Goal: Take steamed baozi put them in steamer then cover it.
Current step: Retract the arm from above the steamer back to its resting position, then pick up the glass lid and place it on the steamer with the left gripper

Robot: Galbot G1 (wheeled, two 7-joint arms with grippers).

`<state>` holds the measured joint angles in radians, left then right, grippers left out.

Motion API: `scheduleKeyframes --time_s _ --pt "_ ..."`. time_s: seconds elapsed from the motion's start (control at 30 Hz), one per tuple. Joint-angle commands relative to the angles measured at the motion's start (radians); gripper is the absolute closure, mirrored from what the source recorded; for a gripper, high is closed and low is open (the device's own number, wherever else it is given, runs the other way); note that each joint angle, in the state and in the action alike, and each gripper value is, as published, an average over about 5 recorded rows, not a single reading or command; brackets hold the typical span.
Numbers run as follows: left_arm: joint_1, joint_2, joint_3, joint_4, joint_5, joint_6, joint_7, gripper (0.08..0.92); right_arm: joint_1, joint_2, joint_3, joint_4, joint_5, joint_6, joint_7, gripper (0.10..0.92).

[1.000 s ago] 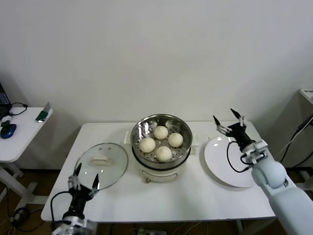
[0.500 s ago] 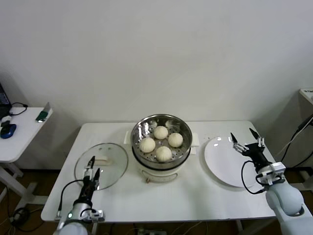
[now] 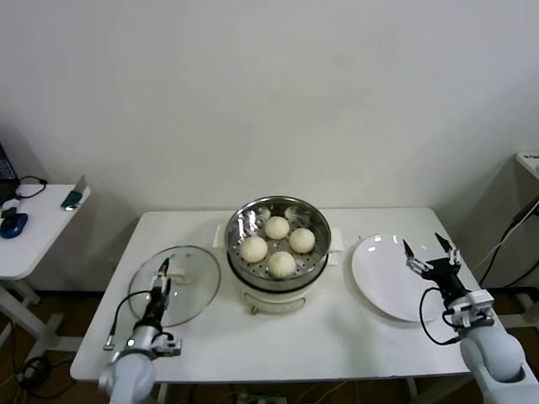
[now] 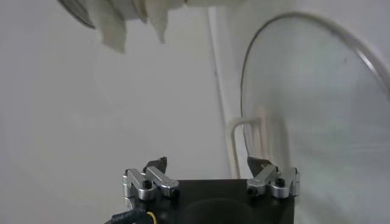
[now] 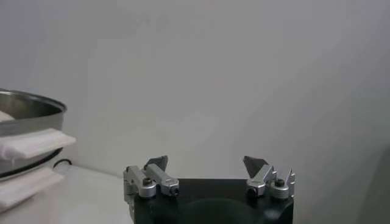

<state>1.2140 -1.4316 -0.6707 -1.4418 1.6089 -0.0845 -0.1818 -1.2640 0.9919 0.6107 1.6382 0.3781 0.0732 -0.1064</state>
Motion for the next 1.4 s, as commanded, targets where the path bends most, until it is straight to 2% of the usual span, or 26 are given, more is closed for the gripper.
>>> scheduleKeyframes --time_s 0.03,0.37,0.47,0.8,1.2,1.4 --pt "-0.119 0.007 0.006 0.149 0.05 0.012 -0.027 0.177 -0.008 0.023 0.008 -0.023 -0.035 0.007 -0.006 0.203" --pt "-0.149 -0.002 0.028 0.169 0.0 0.029 -0.07 0.177 -0.007 0.05 -0.005 -0.043 -0.074 0.018 -0.018 0.203" --pt "-0.149 -0.001 0.035 0.172 -0.013 0.024 -0.065 0.207 -0.006 0.056 -0.01 -0.046 -0.082 0.018 -0.02 0.203" --pt "-0.14 0.002 0.033 0.196 -0.028 0.013 -0.061 0.49 0.004 0.074 -0.014 -0.056 -0.101 0.024 -0.024 0.203" --pt "-0.08 0.032 0.043 0.06 -0.126 0.005 -0.034 0.824 0.008 0.073 -0.017 -0.069 -0.117 0.037 -0.028 0.203" --pt "-0.003 0.08 0.043 -0.125 -0.215 0.039 -0.009 0.852 0.011 0.067 -0.017 -0.072 -0.12 0.044 -0.033 0.203"
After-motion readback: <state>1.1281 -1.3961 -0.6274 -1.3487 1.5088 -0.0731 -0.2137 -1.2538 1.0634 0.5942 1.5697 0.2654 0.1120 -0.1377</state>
